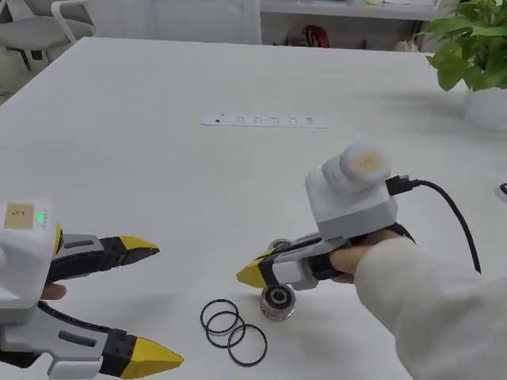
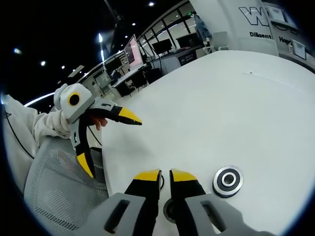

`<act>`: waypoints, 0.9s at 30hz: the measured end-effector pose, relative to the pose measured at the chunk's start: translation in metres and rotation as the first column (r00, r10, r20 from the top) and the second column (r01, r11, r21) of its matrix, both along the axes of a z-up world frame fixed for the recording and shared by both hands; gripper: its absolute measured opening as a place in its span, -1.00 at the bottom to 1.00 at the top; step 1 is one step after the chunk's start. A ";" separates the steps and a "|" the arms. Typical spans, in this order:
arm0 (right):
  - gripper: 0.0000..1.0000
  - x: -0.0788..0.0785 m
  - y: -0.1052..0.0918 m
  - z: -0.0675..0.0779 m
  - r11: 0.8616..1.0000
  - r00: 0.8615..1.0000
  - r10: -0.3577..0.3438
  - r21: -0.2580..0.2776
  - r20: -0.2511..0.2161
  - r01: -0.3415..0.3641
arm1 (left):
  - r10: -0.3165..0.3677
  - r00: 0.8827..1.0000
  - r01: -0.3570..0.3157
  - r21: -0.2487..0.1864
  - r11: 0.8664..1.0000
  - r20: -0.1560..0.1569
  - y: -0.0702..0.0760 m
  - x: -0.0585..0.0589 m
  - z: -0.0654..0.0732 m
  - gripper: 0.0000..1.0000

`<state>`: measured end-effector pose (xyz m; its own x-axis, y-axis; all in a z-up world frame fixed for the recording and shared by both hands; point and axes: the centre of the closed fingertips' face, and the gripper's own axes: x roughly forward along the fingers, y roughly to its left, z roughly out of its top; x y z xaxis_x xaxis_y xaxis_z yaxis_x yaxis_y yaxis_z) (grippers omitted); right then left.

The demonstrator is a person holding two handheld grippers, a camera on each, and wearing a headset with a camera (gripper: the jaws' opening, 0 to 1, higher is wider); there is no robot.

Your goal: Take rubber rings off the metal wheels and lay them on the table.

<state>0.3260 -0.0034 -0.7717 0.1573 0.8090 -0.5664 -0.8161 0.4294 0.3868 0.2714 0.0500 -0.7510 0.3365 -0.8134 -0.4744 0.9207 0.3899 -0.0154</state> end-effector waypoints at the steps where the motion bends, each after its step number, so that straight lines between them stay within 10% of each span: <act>1: -0.91 0.003 -0.001 0.003 1.000 1.000 -0.010 0.009 0.009 0.009 | -0.001 1.000 0.001 -0.004 1.000 -0.001 -0.001 0.000 0.001 0.67; 17: -0.55 0.036 -0.021 0.041 0.984 0.981 -0.147 0.116 0.125 0.133 | 0.010 1.000 -0.010 -0.047 0.999 0.007 -0.010 0.017 0.031 0.79; 27: -0.39 0.057 -0.048 0.057 0.959 0.950 -0.252 0.181 0.184 0.219 | 0.010 0.998 -0.006 -0.074 0.997 0.063 -0.020 0.036 0.071 0.81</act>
<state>0.3834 -0.0510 -0.7143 0.4521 0.8107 -0.3719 -0.7672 0.5662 0.3015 0.3074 0.0298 -0.6798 0.3705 -0.8425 -0.3911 0.9176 0.3973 0.0134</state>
